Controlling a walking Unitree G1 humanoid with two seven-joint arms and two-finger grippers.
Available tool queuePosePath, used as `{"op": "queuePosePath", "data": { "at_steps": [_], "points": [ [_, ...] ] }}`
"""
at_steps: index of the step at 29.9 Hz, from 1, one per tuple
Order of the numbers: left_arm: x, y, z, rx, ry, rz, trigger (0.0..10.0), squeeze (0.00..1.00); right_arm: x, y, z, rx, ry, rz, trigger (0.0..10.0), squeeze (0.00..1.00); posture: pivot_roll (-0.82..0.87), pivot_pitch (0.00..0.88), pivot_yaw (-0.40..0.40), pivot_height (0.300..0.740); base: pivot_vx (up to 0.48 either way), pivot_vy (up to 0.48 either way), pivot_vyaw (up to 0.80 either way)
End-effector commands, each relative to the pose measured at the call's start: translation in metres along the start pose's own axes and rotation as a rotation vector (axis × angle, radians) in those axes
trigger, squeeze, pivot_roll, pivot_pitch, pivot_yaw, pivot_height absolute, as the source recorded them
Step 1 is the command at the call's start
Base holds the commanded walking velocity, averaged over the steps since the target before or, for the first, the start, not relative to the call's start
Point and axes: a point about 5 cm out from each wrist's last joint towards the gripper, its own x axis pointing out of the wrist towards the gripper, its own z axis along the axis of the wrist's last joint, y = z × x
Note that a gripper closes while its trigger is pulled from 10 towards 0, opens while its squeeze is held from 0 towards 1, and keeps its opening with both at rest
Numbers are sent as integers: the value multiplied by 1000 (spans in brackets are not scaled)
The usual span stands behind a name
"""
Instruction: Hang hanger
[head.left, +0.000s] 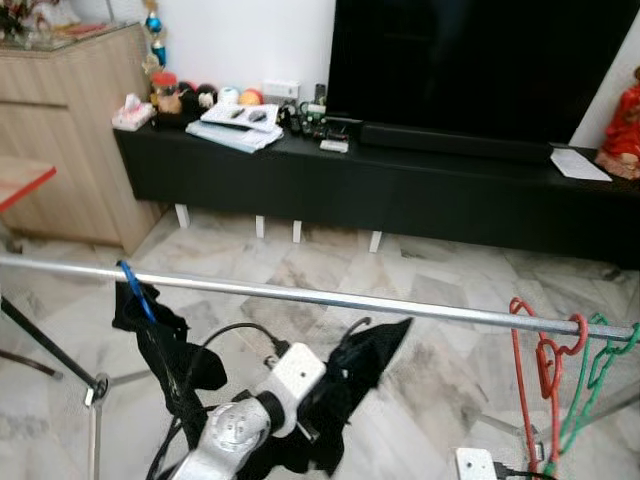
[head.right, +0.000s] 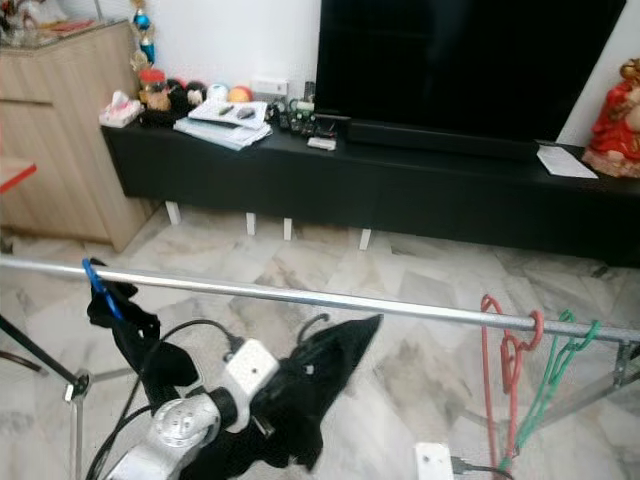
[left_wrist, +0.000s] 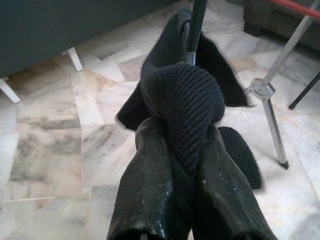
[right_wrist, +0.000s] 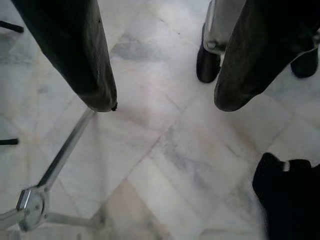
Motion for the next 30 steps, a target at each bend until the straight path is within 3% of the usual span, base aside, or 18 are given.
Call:
{"op": "queuePosePath", "data": {
  "at_steps": [1,17,22,30],
  "points": [
    [6,4,12,43,-39,-1,10000,0,0,3,0,-11,1,11,10000,0,137,0,-70,740,0,0,0],
    [36,25,33,50,-45,104,10000,0,0,6,0,-38,2,39,10000,0,115,0,-53,740,0,0,0],
    [46,38,36,-21,-16,212,10000,0,0,6,-1,-42,3,42,10000,0,99,0,-47,740,0,0,0],
    [45,51,27,-98,51,324,10000,0,0,6,-1,-51,5,47,10000,0,98,0,-46,740,0,0,0]
  ]
}}
